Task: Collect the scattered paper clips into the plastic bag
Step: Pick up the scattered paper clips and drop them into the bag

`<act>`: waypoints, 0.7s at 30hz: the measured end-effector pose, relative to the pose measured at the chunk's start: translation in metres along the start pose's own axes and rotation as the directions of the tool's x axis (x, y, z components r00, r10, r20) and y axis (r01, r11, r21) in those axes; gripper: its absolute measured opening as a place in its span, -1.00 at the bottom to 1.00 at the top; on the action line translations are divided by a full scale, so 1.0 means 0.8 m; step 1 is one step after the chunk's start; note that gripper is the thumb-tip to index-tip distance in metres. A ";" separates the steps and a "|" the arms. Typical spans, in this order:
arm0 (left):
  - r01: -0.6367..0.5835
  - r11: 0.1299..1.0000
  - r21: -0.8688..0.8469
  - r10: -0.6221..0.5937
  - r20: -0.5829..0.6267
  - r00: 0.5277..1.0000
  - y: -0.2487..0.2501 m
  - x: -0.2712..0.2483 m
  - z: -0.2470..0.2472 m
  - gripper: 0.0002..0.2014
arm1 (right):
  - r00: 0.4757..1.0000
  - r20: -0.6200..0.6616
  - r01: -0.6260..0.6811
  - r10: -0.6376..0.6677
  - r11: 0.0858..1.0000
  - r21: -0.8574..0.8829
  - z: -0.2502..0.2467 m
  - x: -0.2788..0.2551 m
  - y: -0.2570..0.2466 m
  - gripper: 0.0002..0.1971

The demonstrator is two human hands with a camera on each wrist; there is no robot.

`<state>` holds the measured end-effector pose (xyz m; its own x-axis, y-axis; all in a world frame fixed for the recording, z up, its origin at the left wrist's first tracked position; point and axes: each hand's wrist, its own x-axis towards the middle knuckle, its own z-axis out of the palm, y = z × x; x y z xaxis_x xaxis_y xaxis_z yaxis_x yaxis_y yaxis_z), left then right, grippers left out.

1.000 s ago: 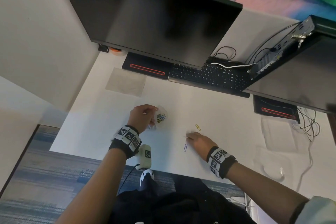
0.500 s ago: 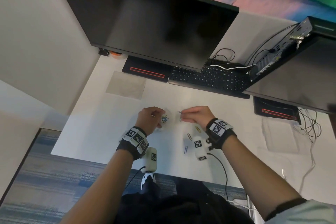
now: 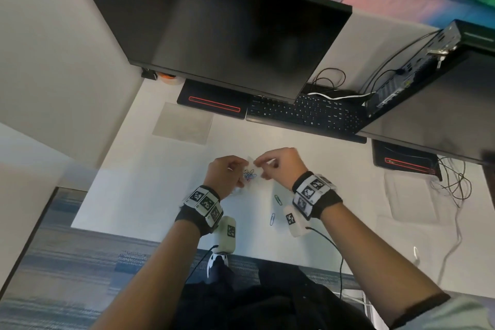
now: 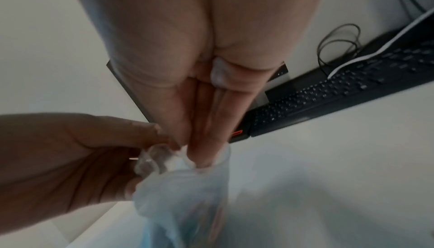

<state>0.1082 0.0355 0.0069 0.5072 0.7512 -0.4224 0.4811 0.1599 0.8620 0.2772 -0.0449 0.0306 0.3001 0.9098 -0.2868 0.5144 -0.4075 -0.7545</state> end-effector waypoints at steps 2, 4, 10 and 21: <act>-0.006 1.000 -0.008 0.006 -0.008 1.000 -0.002 0.001 -0.004 -0.88 | 0.987 -0.138 -0.079 0.081 0.997 0.020 -0.020 -0.002 0.034 -0.84; -0.013 1.000 -0.015 0.013 -0.021 1.000 -0.002 0.001 -0.009 -0.87 | 0.962 -0.192 -0.214 0.194 0.973 -0.092 -0.034 -0.010 0.082 -0.83; -0.029 0.999 -0.034 0.029 -0.022 0.999 -0.005 0.005 -0.015 -0.85 | 0.965 -0.148 -0.242 0.218 0.955 -0.174 0.007 -0.043 0.147 -0.79; -0.054 0.998 -0.020 0.054 -0.006 0.999 -0.014 0.008 -0.023 -0.84 | 0.986 0.164 0.022 0.035 0.943 -0.333 0.059 -0.069 0.133 -0.39</act>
<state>0.0928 0.0503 0.0001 0.5282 0.7625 -0.3736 0.4387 0.1316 0.8889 0.2772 -0.1346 -0.0618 0.1817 0.8956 -0.4061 0.7590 -0.3903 -0.5211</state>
